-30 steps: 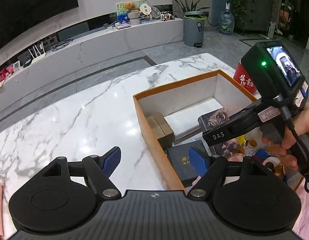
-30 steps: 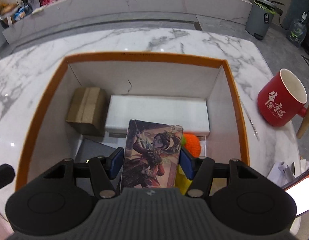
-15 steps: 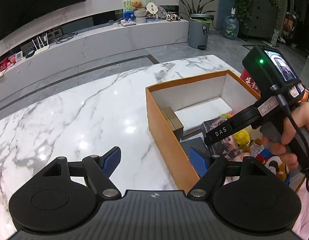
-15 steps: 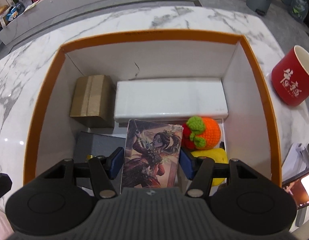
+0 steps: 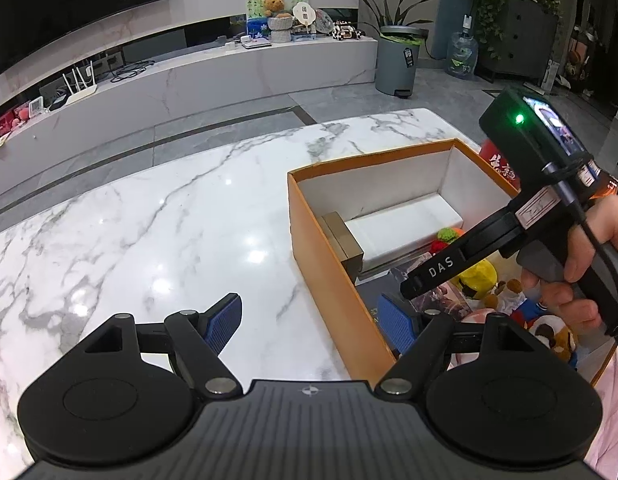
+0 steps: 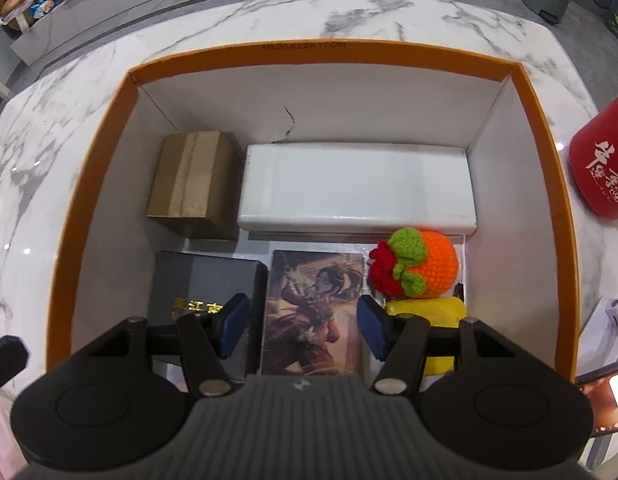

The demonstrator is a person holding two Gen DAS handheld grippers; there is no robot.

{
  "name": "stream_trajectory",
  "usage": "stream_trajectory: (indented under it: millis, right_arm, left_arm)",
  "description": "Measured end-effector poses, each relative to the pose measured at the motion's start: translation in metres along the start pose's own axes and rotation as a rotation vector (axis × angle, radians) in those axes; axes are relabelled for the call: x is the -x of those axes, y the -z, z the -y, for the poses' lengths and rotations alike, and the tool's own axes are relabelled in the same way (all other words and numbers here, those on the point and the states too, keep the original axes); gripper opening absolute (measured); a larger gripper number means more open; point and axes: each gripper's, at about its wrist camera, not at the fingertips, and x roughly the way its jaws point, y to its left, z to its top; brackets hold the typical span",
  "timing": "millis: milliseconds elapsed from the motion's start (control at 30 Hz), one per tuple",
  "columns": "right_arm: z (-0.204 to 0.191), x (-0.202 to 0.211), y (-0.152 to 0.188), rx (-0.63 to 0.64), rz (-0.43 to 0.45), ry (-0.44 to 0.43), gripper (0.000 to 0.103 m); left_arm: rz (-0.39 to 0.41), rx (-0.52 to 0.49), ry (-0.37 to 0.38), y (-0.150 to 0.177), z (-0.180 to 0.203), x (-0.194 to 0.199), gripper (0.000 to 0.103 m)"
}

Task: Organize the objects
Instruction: 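Open both tools and lift them away from the shoebox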

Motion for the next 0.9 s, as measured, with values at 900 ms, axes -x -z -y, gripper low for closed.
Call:
stream_trajectory:
  millis: [900]
  right_arm:
    - [-0.016, 0.183, 0.083, 0.155, 0.386, -0.06, 0.059]
  left_arm:
    - [0.243, -0.029, -0.048, -0.003, 0.056, 0.115, 0.09]
